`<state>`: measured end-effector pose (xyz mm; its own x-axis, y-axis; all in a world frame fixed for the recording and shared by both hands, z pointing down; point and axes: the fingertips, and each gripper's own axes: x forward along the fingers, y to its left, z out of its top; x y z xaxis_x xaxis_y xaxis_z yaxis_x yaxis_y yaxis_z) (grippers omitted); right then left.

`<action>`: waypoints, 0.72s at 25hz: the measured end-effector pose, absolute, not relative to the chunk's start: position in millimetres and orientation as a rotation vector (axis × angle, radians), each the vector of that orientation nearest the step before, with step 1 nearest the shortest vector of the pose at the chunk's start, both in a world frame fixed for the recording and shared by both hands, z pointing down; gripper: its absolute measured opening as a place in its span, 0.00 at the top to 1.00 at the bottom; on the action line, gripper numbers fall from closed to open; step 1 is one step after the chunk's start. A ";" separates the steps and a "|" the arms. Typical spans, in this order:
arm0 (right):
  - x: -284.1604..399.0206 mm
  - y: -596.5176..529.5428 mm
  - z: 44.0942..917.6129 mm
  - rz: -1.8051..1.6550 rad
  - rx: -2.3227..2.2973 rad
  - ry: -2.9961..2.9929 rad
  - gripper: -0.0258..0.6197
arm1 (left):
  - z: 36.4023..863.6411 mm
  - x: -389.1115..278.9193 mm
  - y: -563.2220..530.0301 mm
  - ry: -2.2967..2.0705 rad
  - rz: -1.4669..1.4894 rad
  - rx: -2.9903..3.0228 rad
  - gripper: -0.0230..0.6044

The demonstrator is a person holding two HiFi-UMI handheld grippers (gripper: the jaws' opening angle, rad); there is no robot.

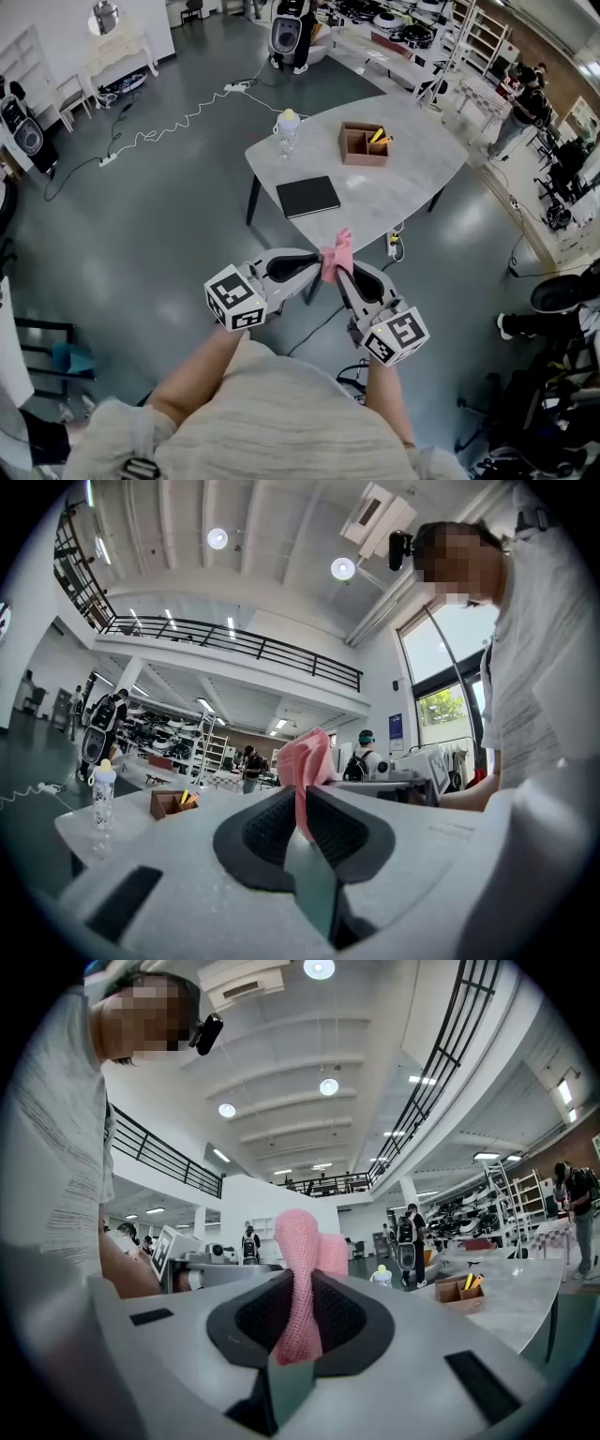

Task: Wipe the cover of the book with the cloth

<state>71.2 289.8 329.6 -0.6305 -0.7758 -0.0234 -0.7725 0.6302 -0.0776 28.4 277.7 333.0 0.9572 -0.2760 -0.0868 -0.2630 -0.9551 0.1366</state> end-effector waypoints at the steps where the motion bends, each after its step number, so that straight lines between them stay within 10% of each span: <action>1: 71.2 289.4 329.6 -0.096 -1.320 2.786 0.87 | 333.3 28.2 277.4 -0.417 -0.158 2.984 0.89; 18: 78.8 254.0 335.0 -0.182 -1.238 2.749 0.87 | 351.3 27.0 238.5 -0.463 -0.142 2.957 0.89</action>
